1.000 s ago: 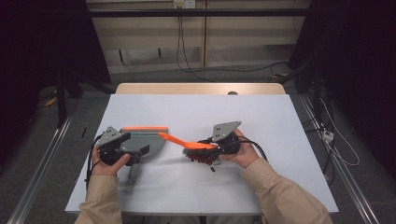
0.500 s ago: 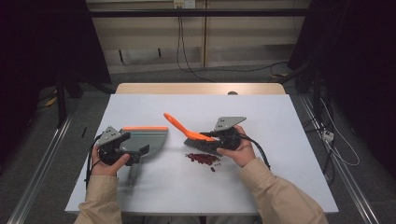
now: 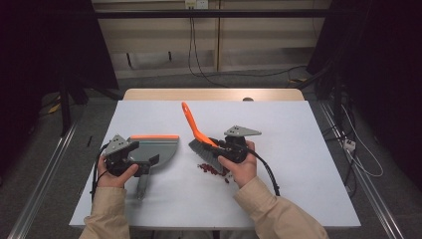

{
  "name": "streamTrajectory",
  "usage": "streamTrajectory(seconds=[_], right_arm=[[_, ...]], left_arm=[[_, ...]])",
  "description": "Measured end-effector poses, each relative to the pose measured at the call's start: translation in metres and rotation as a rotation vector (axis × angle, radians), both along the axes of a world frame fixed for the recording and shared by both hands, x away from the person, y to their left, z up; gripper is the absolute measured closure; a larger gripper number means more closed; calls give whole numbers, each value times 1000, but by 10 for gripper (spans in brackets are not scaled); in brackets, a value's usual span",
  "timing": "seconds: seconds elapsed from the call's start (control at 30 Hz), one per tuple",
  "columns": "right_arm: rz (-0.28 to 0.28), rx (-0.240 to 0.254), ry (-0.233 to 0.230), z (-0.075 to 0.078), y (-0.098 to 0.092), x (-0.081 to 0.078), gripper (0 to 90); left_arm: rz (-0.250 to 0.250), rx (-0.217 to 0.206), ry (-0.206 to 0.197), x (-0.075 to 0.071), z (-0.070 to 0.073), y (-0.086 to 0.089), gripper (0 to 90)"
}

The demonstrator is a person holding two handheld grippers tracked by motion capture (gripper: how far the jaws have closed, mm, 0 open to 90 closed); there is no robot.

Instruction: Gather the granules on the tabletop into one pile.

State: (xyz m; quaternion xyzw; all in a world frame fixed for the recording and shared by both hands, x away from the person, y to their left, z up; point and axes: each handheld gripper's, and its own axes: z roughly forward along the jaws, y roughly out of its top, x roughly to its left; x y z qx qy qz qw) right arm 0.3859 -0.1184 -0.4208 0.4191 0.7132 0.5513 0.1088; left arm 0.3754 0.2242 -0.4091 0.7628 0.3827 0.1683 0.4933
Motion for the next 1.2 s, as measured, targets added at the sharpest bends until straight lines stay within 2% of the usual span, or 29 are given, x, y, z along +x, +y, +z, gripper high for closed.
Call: streamTrajectory(seconds=[0.13, 0.37, 0.53, 0.67, 0.7, 0.77, 0.83, 1.2], right_arm=[[-4, 28, 16, -2, 12, -1, 711], [-47, 59, 46, -12, 25, -3, 711], [-39, 81, 98, -21, 37, -4, 710], [-64, 33, 118, -26, 43, -3, 711], [-76, 14, 112, -26, 42, -2, 711], [-89, 8, 141, -26, 37, -1, 710], [-97, -10, 141, -26, 33, -1, 710], [-156, -9, 163, -26, 9, -8, 709]], left_arm=[[1, -2, 2, 0, 0, 0, 46], [2, 1, 2, 0, -1, -1, 46], [1, 4, 0, 0, -1, -1, 46], [3, 5, -1, 0, 0, -1, 46], [3, 7, -2, 0, 0, -1, 46], [2, 6, -1, 0, -1, -1, 46], [2, 7, -1, 0, -1, -1, 46], [-3, 11, -5, -1, 0, -2, 47]])
